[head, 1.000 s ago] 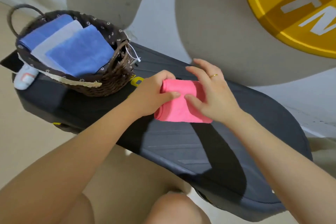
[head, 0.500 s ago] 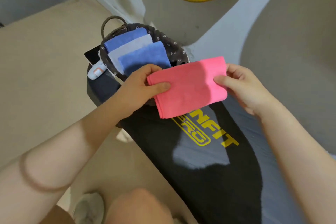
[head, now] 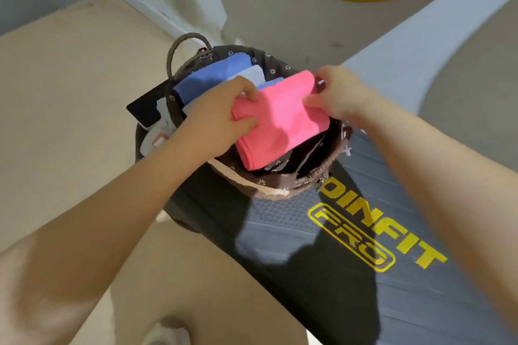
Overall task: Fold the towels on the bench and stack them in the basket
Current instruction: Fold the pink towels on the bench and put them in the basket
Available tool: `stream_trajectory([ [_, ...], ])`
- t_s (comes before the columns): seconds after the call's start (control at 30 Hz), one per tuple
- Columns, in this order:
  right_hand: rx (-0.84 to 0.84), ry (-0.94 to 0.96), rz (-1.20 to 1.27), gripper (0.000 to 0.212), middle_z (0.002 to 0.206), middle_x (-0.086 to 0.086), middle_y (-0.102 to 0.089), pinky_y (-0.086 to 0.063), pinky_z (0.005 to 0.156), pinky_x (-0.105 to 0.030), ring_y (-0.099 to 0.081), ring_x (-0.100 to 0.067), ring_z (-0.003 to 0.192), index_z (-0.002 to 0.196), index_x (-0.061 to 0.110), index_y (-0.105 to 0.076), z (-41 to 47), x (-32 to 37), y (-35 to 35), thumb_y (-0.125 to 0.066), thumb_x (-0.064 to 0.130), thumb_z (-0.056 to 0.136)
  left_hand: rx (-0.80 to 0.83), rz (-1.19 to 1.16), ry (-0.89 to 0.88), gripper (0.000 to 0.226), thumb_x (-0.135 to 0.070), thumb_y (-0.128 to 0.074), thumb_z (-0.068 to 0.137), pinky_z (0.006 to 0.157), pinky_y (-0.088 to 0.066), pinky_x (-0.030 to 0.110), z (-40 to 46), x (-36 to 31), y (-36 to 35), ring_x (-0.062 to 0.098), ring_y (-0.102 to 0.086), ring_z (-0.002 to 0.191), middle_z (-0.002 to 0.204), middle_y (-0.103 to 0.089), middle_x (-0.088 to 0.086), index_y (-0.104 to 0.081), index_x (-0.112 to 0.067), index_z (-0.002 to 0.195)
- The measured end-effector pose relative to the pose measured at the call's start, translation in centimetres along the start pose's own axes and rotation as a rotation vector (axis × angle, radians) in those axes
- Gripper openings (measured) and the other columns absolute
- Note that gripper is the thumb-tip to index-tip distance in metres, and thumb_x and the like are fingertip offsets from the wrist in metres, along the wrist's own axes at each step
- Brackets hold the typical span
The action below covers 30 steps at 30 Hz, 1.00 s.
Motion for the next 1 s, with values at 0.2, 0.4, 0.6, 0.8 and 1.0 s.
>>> stream_trajectory([
  [0.2,0.037,-0.034,-0.237,0.016,0.117,-0.021,-0.058,-0.032,0.072,-0.03,-0.054,-0.036,0.107,0.102,0.004,-0.052,0.3,0.2,-1.9,-0.052,0.01,0.086,0.175,0.239,-0.133,0.021,-0.016,-0.057,0.086,0.078,-0.044,0.036,0.8,1.0,-2.1,0.025,-0.054,0.091,0.098,-0.054,0.004,-0.042,-0.018,0.1],
  [0.4,0.068,-0.142,-0.265,0.029,0.124,-0.018,-0.055,-0.04,0.083,-0.033,-0.052,-0.034,0.113,0.116,0.001,-0.049,0.7,1.4,-3.6,-0.046,0.01,0.089,0.209,0.495,-0.114,0.024,-0.018,-0.061,0.082,0.071,-0.052,0.039,1.3,2.6,-1.7,0.029,-0.059,0.085,0.098,-0.051,0.007,-0.048,-0.016,0.103],
  [0.6,0.13,-0.365,-0.401,0.017,0.11,-0.015,-0.063,-0.042,0.066,-0.028,-0.06,-0.033,0.103,0.092,0.005,-0.061,0.1,0.6,-4.2,-0.046,0.013,0.091,0.395,0.214,-0.482,0.017,-0.019,-0.056,0.087,0.075,-0.048,0.036,-1.4,-1.4,-3.3,0.026,-0.057,0.088,0.1,-0.058,0.006,-0.065,-0.013,0.1],
  [0.8,0.534,-0.077,-0.428,0.023,0.093,-0.009,-0.056,-0.04,0.072,-0.029,-0.054,-0.027,0.088,0.105,0.011,-0.063,-1.8,1.6,-5.2,-0.05,0.009,0.086,0.894,0.56,-0.365,0.045,-0.041,-0.025,0.099,0.076,-0.041,0.036,-1.8,0.6,-7.0,0.027,-0.054,0.089,0.096,-0.06,0.012,-0.052,-0.011,0.08],
  [1.0,0.785,-0.082,-0.719,0.052,0.137,-0.014,-0.045,-0.032,0.077,-0.03,-0.05,-0.031,0.112,0.144,0.011,-0.021,-4.0,1.3,-7.3,-0.042,0.018,0.097,1.046,0.614,-0.225,0.07,-0.07,-0.017,0.086,0.085,-0.037,0.032,-2.6,1.1,-8.4,0.026,-0.05,0.11,0.121,-0.055,0.008,-0.057,-0.017,0.11],
])
Point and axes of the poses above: each hand's wrist, its own z-axis towards the middle knuckle, its own y-axis out of the back of the hand, x = y × z, the point moved 6 cm from there along z, towards the middle knuckle
